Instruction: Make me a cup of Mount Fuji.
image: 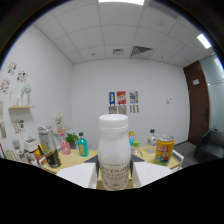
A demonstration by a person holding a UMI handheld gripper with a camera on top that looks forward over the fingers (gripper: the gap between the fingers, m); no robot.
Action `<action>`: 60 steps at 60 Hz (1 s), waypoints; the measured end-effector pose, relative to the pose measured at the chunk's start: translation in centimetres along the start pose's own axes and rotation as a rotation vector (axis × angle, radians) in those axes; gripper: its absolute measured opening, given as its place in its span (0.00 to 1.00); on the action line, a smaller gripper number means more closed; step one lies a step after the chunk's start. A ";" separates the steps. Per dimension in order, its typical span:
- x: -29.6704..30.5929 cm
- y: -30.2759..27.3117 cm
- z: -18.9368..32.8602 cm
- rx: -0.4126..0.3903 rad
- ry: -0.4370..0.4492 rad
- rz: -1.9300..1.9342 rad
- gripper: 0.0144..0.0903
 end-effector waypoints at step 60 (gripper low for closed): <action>9.7 29.9 -1.4 -0.307 -0.013 -1.149 0.44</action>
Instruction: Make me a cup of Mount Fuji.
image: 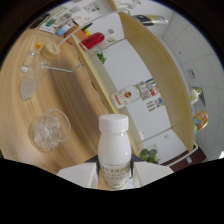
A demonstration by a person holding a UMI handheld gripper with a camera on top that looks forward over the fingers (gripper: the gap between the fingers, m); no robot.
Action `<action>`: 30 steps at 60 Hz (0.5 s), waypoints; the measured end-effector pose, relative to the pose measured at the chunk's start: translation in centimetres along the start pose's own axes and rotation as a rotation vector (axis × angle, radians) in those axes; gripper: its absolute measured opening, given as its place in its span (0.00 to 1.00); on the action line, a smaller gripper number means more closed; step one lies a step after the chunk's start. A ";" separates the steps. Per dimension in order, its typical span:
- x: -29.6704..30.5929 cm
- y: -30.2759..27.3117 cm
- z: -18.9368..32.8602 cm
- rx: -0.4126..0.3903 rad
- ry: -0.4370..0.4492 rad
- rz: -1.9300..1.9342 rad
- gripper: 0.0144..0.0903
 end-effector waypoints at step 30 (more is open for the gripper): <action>-0.8 -2.6 0.5 0.015 0.061 -0.861 0.45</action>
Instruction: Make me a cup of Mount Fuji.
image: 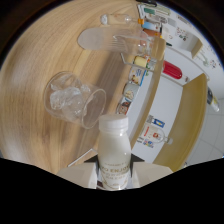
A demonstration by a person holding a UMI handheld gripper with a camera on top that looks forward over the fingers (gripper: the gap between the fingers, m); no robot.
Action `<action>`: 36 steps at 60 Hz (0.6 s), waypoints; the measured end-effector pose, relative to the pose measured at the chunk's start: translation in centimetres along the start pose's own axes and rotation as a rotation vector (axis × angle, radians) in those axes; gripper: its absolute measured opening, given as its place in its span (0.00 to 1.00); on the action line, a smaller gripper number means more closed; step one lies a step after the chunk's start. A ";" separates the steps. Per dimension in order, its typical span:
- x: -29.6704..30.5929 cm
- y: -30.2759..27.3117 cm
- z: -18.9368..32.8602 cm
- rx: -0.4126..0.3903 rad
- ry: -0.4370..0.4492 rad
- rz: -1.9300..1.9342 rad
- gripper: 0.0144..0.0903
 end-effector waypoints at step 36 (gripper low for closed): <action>6.2 1.1 -3.9 0.284 0.033 1.124 0.45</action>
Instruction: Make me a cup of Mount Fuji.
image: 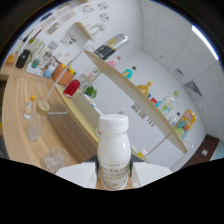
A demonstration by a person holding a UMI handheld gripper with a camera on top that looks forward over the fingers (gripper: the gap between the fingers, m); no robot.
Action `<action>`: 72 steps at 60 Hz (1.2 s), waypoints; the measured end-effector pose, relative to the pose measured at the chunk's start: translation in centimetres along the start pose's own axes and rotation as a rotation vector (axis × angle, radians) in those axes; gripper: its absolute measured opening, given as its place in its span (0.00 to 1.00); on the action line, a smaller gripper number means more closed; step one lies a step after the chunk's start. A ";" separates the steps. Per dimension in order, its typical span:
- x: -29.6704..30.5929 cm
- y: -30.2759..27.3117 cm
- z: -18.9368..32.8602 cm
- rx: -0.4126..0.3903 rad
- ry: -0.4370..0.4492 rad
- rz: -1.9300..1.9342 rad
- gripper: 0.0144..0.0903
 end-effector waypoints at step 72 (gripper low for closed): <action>-4.5 11.9 -0.7 -0.297 0.004 0.803 0.92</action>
